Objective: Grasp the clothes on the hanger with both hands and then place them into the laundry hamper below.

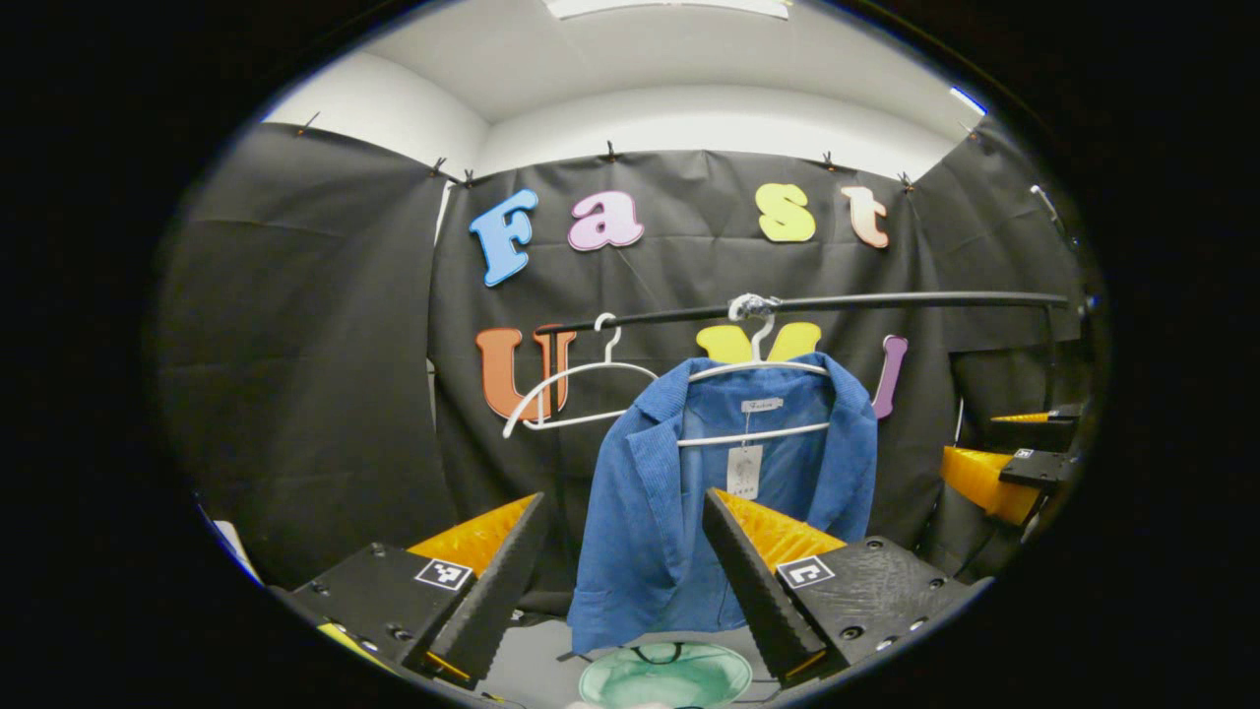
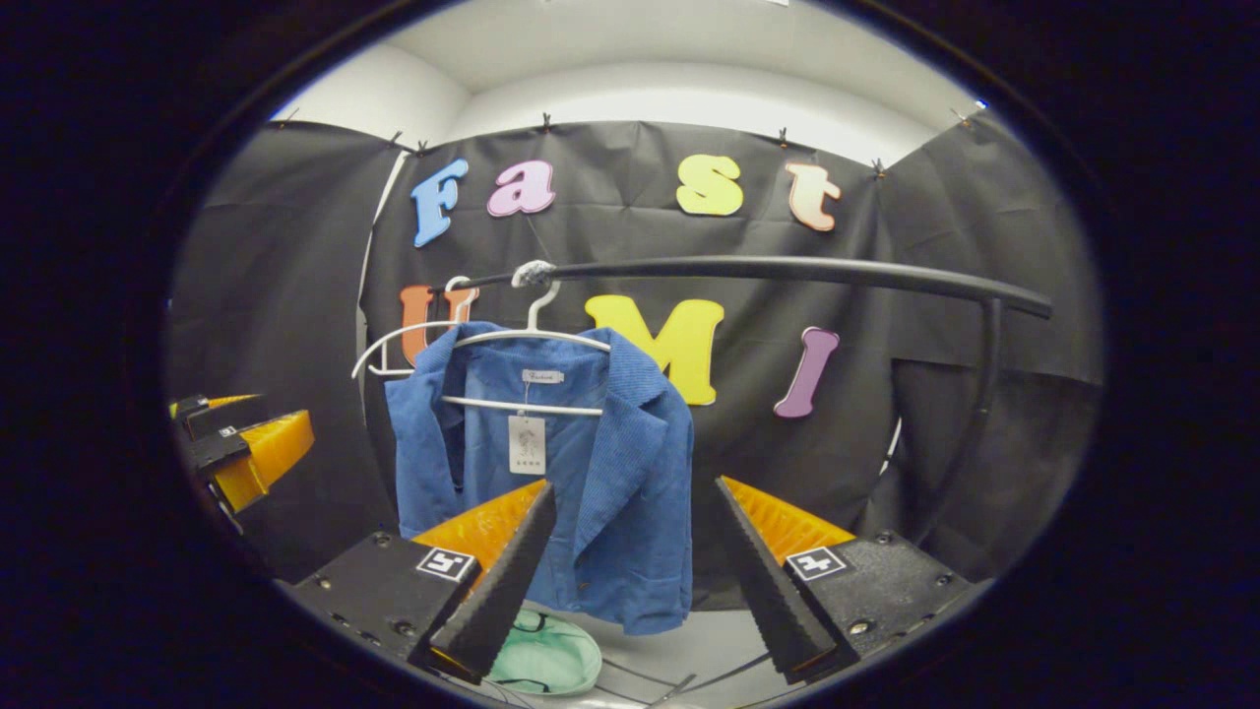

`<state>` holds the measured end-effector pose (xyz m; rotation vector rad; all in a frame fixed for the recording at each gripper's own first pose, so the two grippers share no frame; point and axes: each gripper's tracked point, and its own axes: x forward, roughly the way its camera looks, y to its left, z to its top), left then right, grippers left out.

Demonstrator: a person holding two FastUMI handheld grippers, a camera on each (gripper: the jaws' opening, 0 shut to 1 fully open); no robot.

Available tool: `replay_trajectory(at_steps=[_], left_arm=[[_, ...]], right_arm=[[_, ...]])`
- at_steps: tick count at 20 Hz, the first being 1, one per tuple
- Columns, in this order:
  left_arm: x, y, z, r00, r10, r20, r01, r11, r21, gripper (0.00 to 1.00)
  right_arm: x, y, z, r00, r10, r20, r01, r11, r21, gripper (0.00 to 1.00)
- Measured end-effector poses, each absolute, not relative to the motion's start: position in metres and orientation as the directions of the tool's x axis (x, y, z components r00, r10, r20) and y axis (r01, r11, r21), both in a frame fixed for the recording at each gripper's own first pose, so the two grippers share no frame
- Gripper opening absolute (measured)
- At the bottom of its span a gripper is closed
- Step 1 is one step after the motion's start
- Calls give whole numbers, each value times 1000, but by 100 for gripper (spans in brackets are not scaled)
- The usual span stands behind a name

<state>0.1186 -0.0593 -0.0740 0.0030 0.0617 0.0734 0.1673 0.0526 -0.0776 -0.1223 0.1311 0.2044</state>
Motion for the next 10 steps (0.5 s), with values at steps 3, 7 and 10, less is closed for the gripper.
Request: replay_trajectory(at_steps=[3, 7, 10], left_arm=[[146, -71, -81, 995, 87, -52, -86, 996, 28, 97], [182, -88, -97, 995, 86, -50, -86, 996, 12, 96], [208, -85, -113, 992, 116, -44, -115, 993, 33, 98]], right_arm=[[202, 63, -91, 961, 224, -164, -242, 965, -101, 100], [248, 76, -113, 951, 240, -196, -259, 963, -76, 98], [279, 82, -122, 953, 231, -197, -252, 964, -88, 96]])
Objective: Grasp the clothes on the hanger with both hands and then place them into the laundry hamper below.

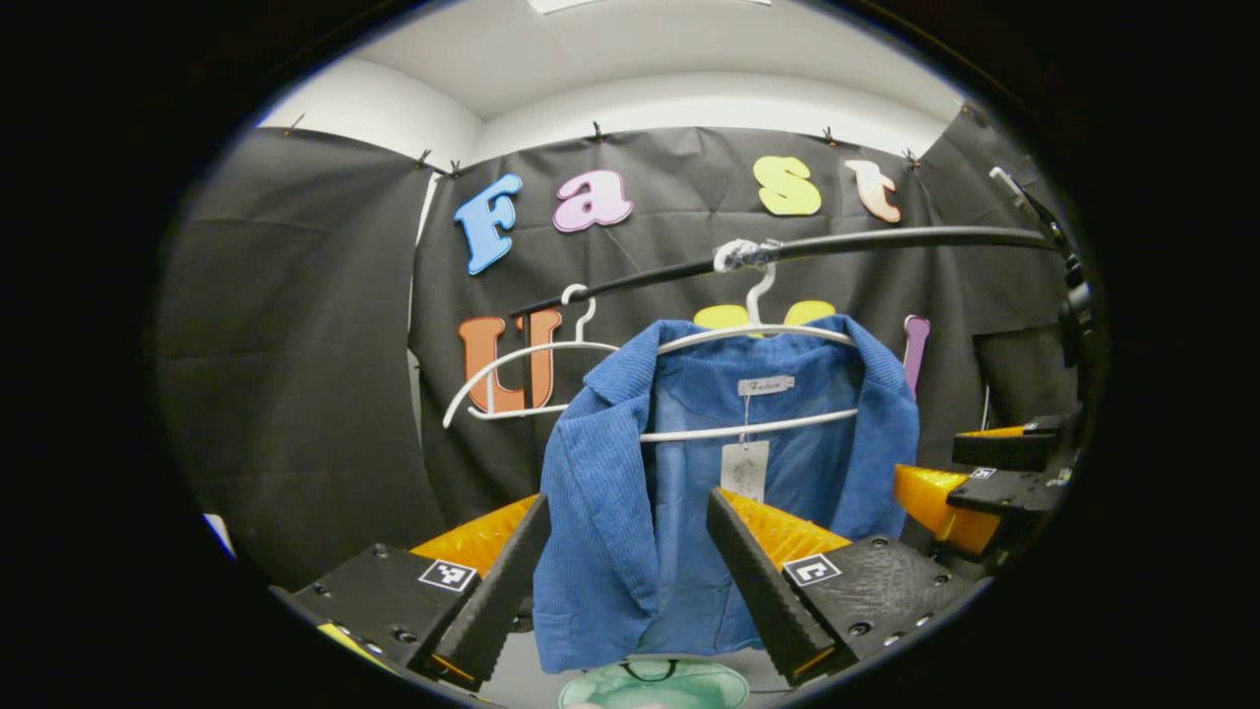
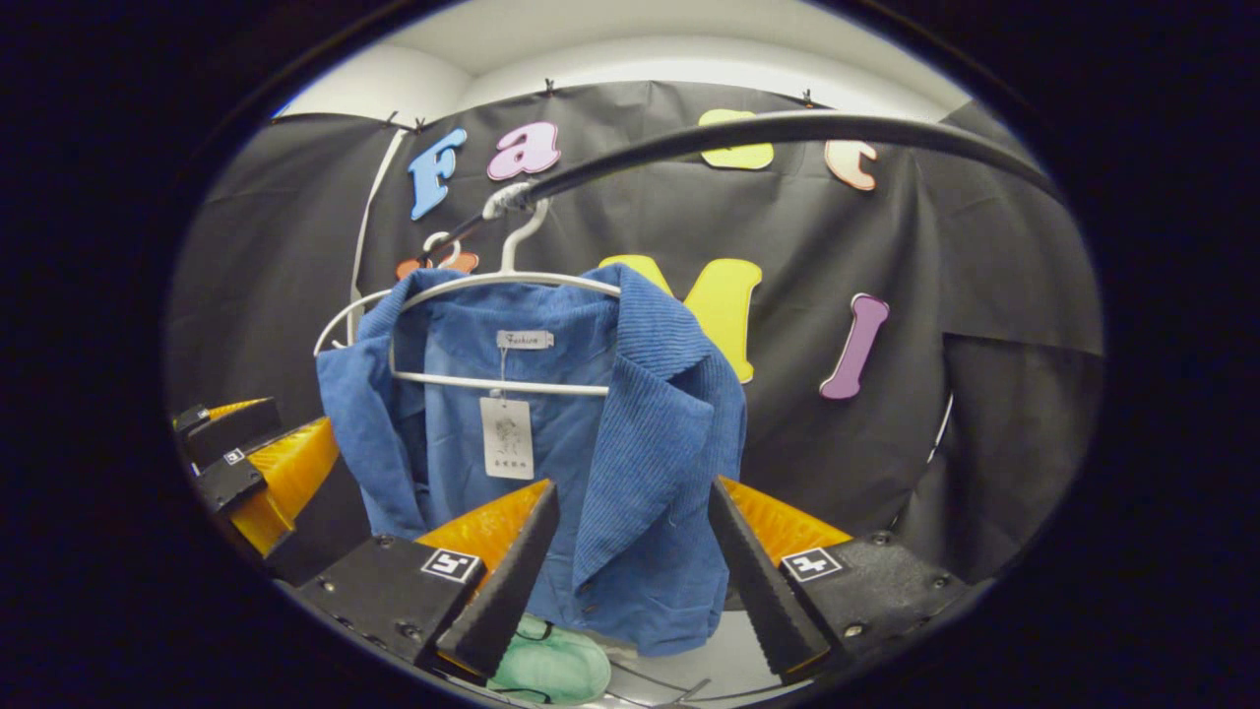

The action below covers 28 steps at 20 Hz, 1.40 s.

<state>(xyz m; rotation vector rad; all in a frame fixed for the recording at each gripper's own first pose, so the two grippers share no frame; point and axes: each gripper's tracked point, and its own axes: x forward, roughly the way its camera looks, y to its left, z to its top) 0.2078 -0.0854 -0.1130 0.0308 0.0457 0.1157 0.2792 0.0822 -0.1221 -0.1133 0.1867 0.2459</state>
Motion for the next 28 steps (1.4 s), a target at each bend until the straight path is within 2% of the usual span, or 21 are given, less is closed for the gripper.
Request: replay_trajectory(at_steps=[11, 13, 18, 20, 22, 23, 24, 25, 28], left_arm=[[293, -72, -142, 983, 168, -72, -164, 985, 50, 98], [302, -72, -146, 982, 169, -80, -166, 985, 45, 98], [308, -65, -151, 976, 192, -105, -188, 981, 49, 72], [309, -60, -152, 973, 201, -109, -196, 979, 61, 52], [307, -52, -152, 968, 228, -108, -221, 973, 72, 32], [307, -50, -153, 967, 229, -114, -222, 972, 78, 22], [306, -51, -153, 969, 218, -116, -210, 975, 76, 14], [306, -52, -153, 973, 199, -113, -193, 979, 65, 19], [306, -53, -151, 978, 170, -117, -165, 985, 51, 15]], right_arm=[[353, 99, -138, 964, 176, -201, -201, 974, -109, 95], [361, 99, -142, 964, 168, -206, -194, 975, -112, 86], [368, 101, -150, 959, 181, -218, -203, 976, -84, 73], [366, 99, -148, 960, 181, -212, -201, 977, -78, 61], [365, 97, -147, 961, 182, -209, -201, 977, -74, 44], [365, 96, -148, 961, 180, -211, -198, 978, -67, 31], [364, 98, -148, 956, 201, -214, -216, 975, -46, 24], [362, 99, -148, 950, 221, -220, -232, 973, -22, 16], [364, 101, -149, 936, 278, -216, -278, 960, 33, 9]])
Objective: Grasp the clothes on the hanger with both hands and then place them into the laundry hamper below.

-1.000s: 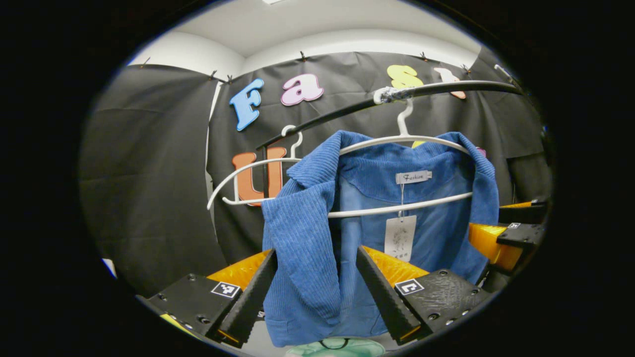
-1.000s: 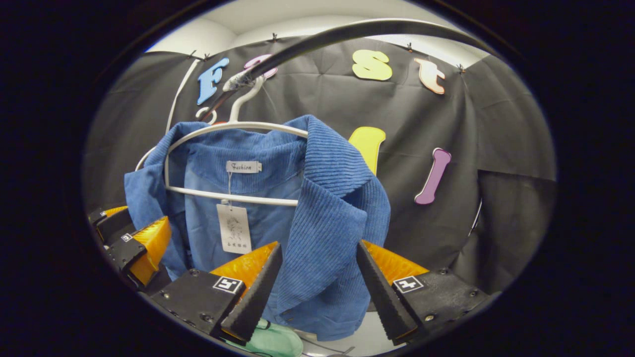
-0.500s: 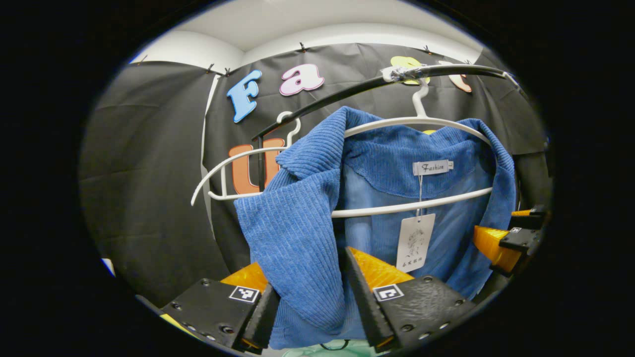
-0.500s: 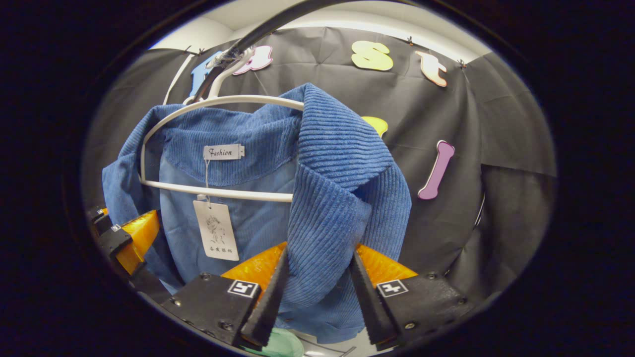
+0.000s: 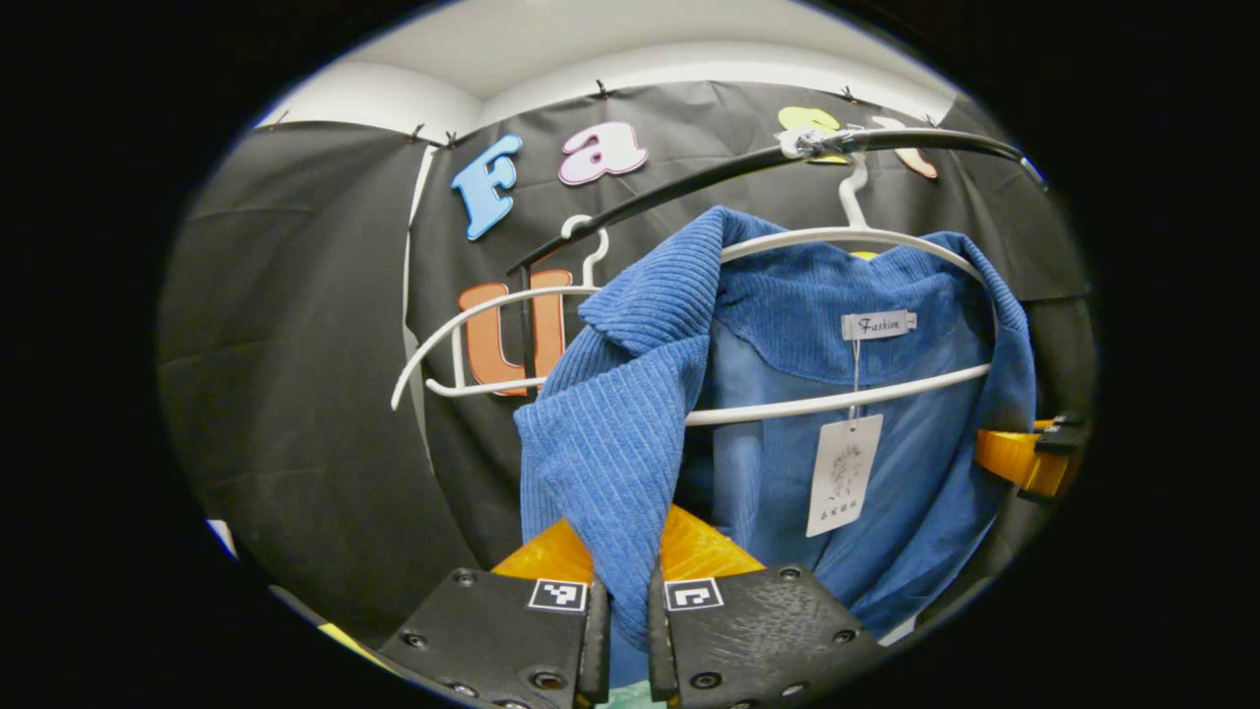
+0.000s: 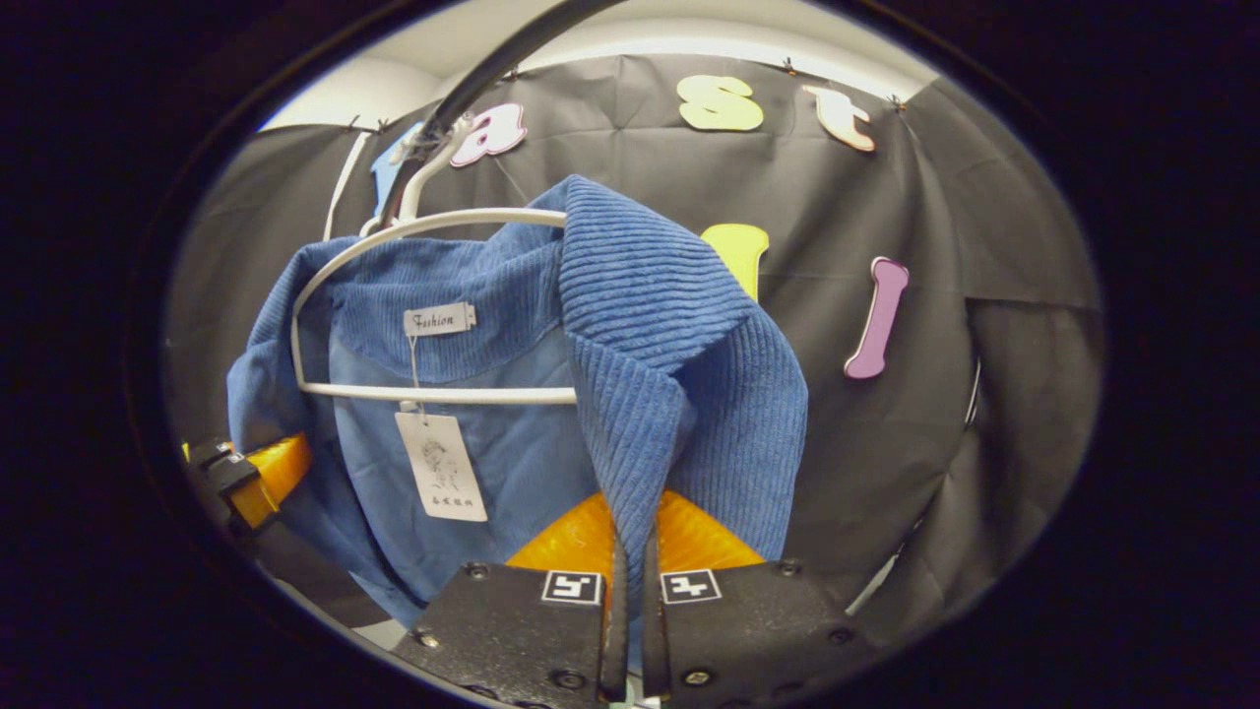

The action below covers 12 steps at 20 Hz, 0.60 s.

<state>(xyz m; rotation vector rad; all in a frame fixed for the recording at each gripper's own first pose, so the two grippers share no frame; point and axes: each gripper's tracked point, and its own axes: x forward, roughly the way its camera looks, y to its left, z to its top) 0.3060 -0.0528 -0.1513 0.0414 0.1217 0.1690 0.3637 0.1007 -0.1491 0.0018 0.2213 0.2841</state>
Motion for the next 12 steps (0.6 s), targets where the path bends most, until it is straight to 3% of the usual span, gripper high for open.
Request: replay_trajectory(at_steps=[2, 6, 7, 12], left_arm=[[307, -53, -156, 979, 158, -128, -155, 987, 35, 4], [311, -54, -156, 985, 122, -120, -123, 992, 4, 7], [308, -59, -156, 987, 103, -123, -103, 995, 2, 1], [309, -51, -156, 987, 104, -123, -103, 995, 9, 1]], right_arm=[[364, 101, -149, 926, 317, -206, -316, 948, 40, 7], [366, 98, -148, 914, 358, -191, -356, 933, 43, 7], [365, 99, -146, 907, 378, -187, -375, 926, 49, 7], [365, 99, -144, 850, 489, -194, -487, 871, 64, 6]])
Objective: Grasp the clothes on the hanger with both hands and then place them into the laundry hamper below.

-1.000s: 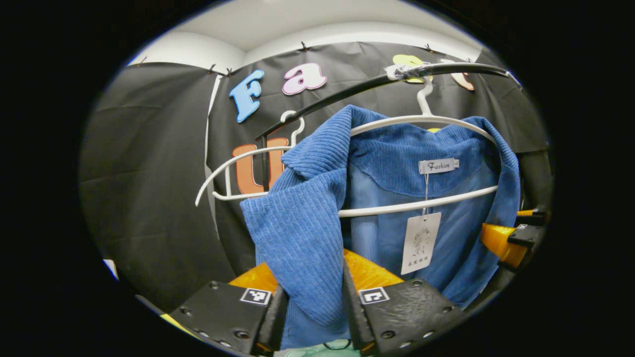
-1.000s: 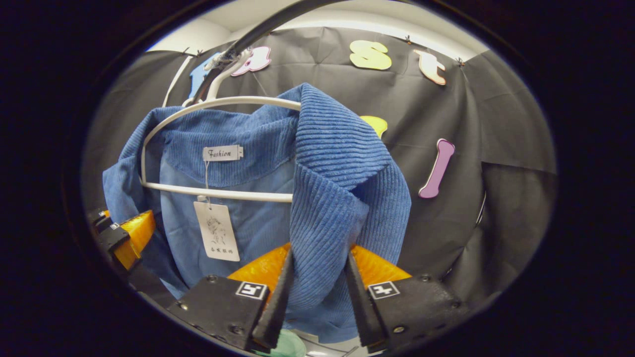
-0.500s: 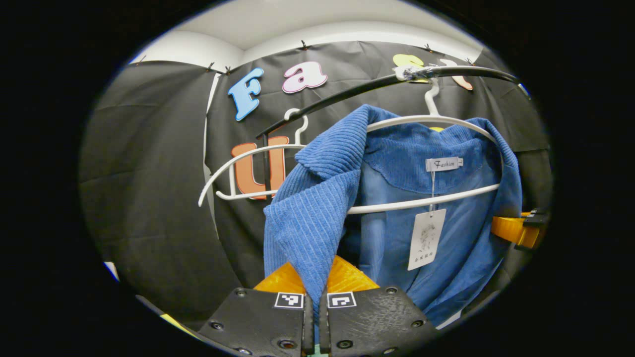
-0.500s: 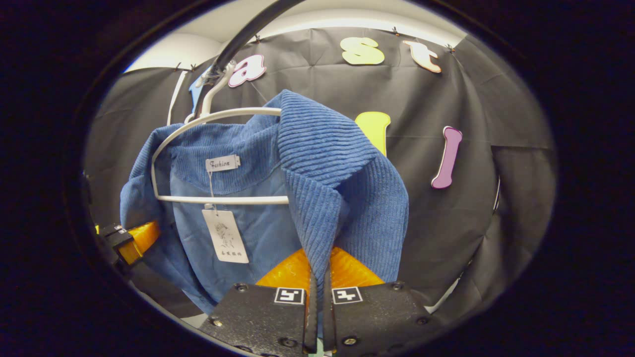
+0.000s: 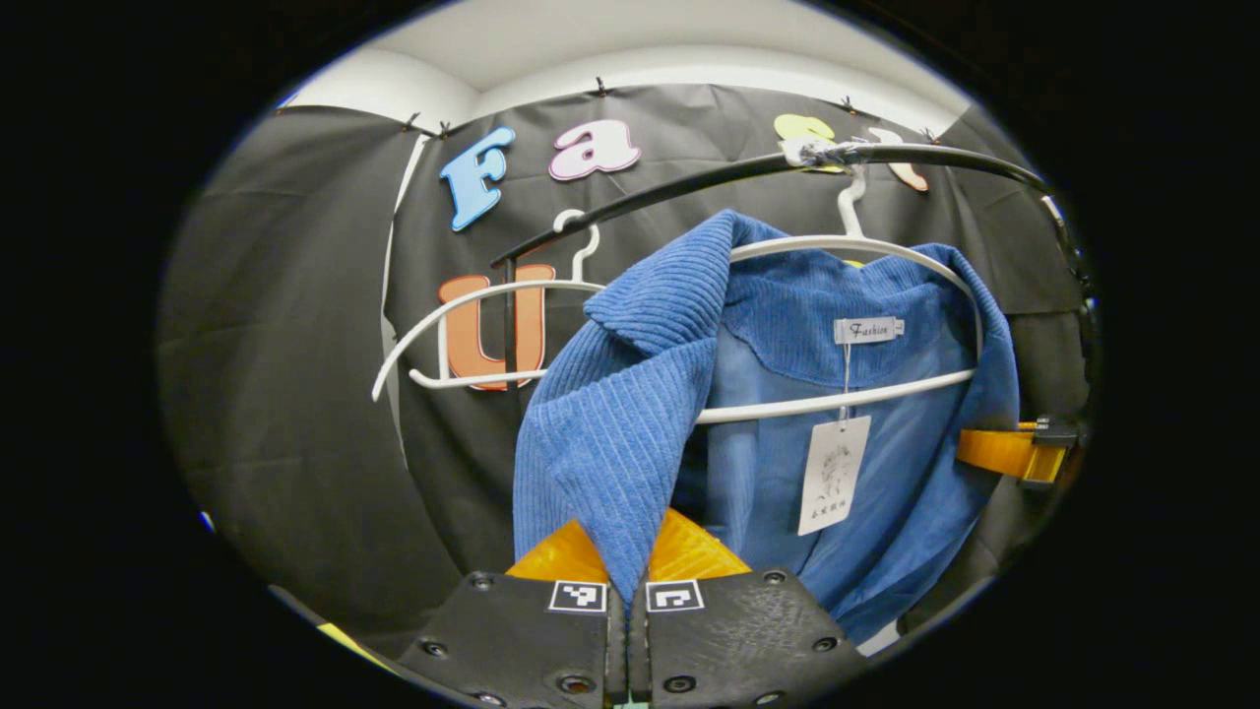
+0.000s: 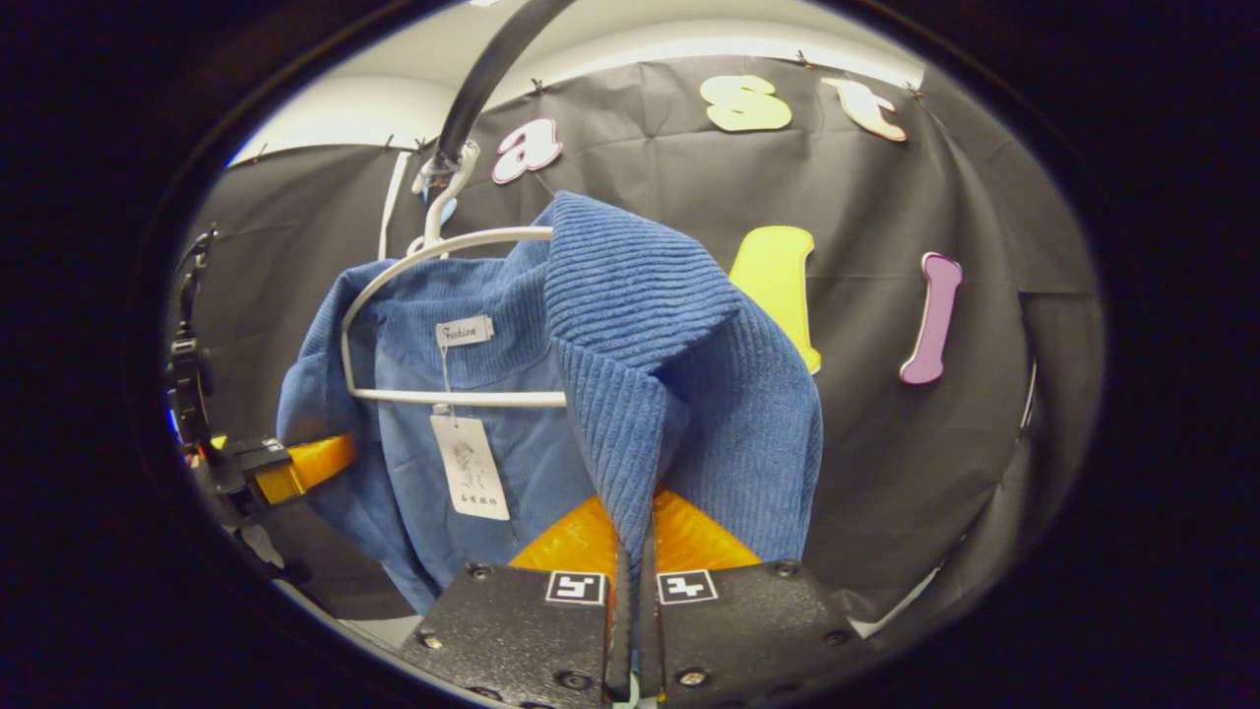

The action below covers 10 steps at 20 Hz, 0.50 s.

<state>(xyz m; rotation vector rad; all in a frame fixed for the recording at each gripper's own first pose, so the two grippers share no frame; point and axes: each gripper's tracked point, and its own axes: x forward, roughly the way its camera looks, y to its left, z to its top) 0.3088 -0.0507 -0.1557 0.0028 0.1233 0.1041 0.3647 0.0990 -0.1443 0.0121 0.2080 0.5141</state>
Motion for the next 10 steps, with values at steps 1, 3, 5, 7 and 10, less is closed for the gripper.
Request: replay_trajectory(at_steps=[1, 3, 5, 7, 10], left_arm=[[308, -47, -155, 986, 110, -122, -109, 994, 8, 1], [307, -40, -152, 985, 124, -119, -124, 992, 4, 1], [308, -35, -148, 984, 137, -114, -137, 991, 4, 1], [309, -29, -144, 983, 144, -112, -143, 990, 18, 1], [313, -19, -132, 983, 155, -102, -154, 988, 20, 1]], right_arm=[[362, 99, -144, 832, 519, -197, -511, 855, 92, 6], [358, 100, -141, 786, 592, -181, -572, 806, 154, 6], [356, 99, -138, 745, 647, -160, -620, 761, 193, 6], [348, 98, -130, 698, 706, -124, -663, 701, 262, 6], [349, 95, -122, 668, 739, -86, -680, 653, 335, 6]])
